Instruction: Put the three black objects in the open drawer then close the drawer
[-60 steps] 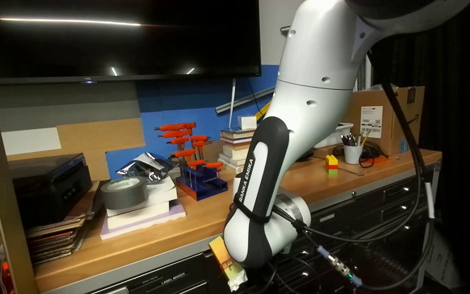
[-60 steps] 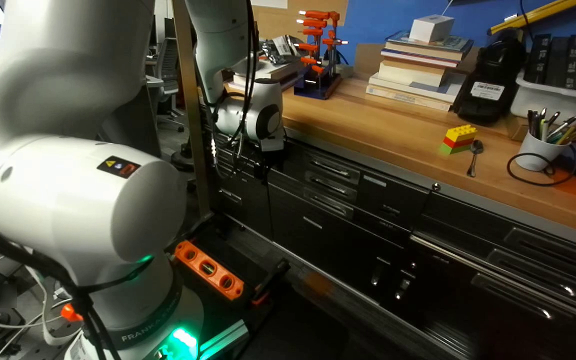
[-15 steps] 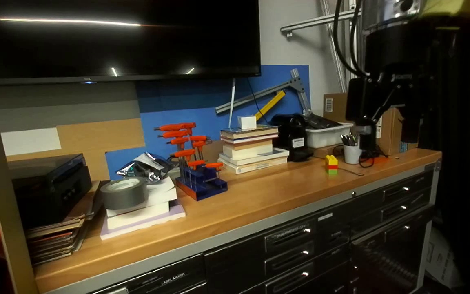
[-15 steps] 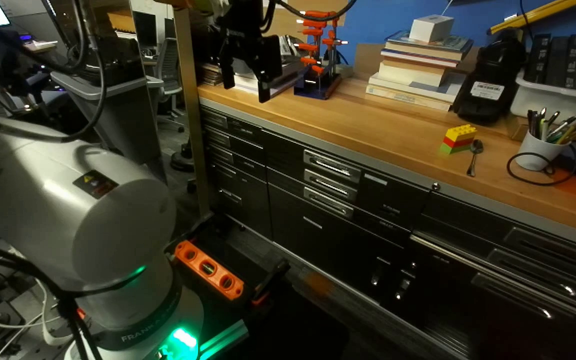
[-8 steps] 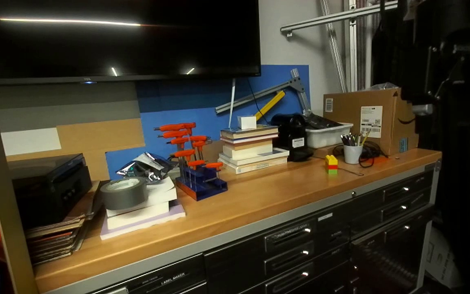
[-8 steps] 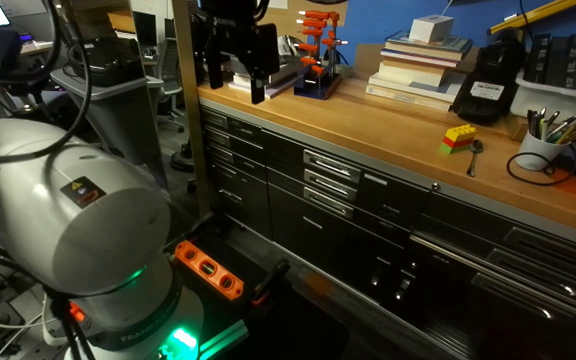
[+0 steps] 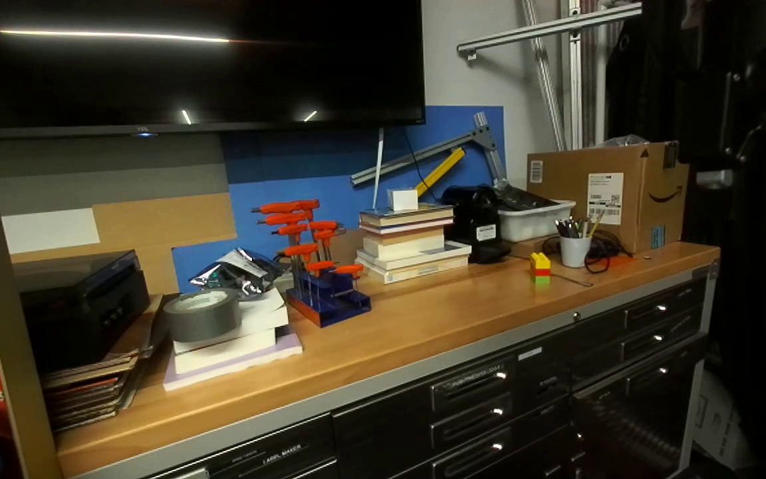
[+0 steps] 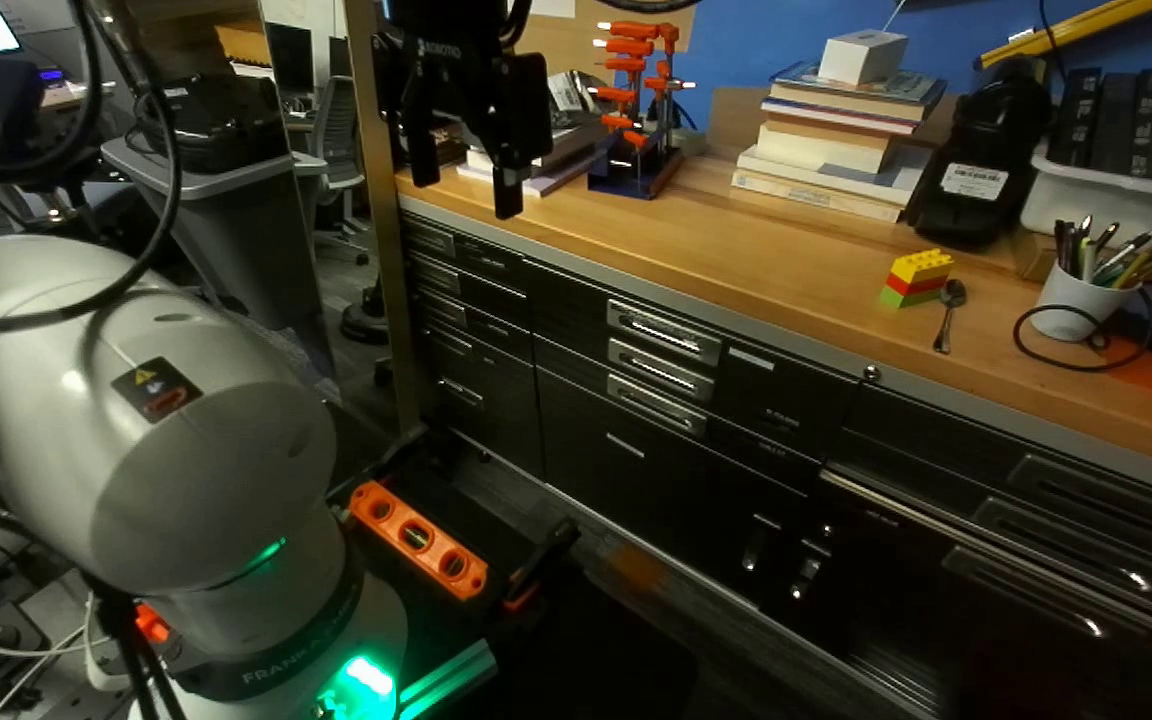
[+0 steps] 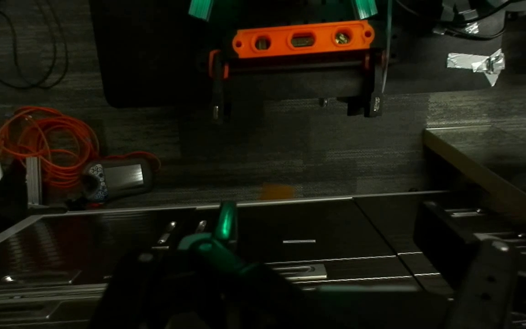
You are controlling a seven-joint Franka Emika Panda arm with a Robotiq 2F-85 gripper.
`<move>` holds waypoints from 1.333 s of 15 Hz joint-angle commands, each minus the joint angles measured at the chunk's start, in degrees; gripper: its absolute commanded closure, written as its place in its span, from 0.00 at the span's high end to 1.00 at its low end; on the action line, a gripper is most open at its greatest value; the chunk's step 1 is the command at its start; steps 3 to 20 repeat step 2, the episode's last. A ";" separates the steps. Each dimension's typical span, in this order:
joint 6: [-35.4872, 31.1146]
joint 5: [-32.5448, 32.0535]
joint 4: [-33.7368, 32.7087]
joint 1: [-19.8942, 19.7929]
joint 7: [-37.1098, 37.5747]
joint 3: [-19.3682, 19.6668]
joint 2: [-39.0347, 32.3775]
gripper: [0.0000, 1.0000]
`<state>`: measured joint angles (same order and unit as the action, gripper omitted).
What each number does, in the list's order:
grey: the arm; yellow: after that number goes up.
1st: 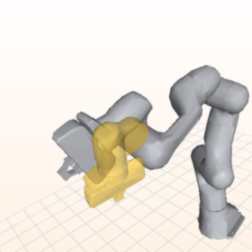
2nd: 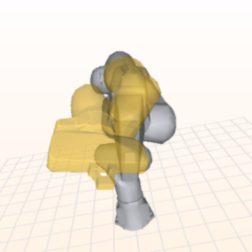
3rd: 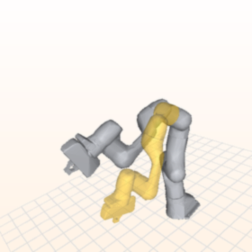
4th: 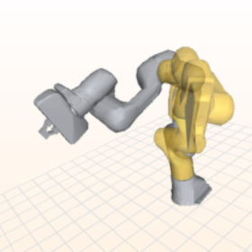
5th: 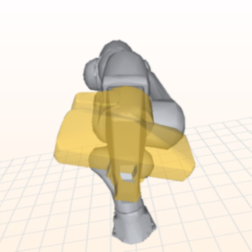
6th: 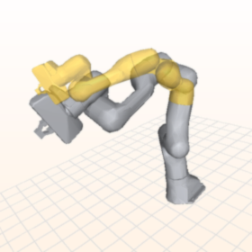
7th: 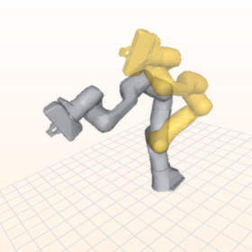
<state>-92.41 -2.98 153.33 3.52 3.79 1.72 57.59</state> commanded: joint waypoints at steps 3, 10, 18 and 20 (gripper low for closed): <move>0.03 0.75 -0.05 -1.34 -0.90 -0.95 -0.08 1.00; 0.03 0.75 -0.05 -1.34 -0.90 -0.95 -0.08 1.00; 0.03 0.75 -0.05 -1.34 -0.90 -0.95 -0.08 1.00; 0.03 0.75 -0.05 -1.34 -0.90 -0.95 -0.08 1.00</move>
